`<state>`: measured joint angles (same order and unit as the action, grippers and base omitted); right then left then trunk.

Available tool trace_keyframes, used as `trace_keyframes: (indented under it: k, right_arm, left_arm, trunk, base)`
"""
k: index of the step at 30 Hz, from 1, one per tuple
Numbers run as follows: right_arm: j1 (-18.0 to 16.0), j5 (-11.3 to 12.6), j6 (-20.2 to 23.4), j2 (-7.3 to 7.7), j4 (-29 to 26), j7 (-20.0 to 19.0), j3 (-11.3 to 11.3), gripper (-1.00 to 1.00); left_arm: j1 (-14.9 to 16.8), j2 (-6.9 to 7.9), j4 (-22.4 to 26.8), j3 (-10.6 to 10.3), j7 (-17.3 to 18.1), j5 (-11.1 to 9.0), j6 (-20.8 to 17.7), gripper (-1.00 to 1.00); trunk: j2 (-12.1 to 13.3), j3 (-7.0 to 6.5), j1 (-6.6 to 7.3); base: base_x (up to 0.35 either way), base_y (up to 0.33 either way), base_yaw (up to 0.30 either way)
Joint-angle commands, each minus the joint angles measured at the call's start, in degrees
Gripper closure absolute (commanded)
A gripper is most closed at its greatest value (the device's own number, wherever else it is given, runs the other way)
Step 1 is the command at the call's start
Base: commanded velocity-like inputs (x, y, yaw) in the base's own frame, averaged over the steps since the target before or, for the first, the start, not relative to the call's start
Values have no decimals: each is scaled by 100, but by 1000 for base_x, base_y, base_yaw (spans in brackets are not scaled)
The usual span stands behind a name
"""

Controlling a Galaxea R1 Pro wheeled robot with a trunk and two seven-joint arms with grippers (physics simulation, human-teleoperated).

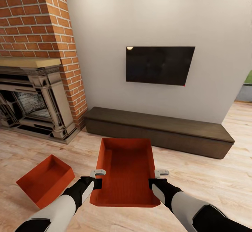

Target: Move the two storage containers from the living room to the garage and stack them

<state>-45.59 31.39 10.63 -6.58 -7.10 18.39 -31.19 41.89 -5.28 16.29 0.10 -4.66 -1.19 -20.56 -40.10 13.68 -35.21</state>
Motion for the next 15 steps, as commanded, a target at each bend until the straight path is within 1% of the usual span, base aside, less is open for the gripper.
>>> trace_keyframes:
  k: [1,15]
  right_arm:
    - [-2,-45,45,-1,-10,51,-195,100]
    - [-3,-45,45,-1,-10,51,-193,100]
  left_arm:
    - [3,-8,6,18,-53,31,-36,100]
    - [3,-8,6,16,-57,31,-36,100]
  trunk:
    - [-7,-1,-1]
    - [-7,-128,-1]
  base:
    - [0,0,0]
    - [0,0,0]
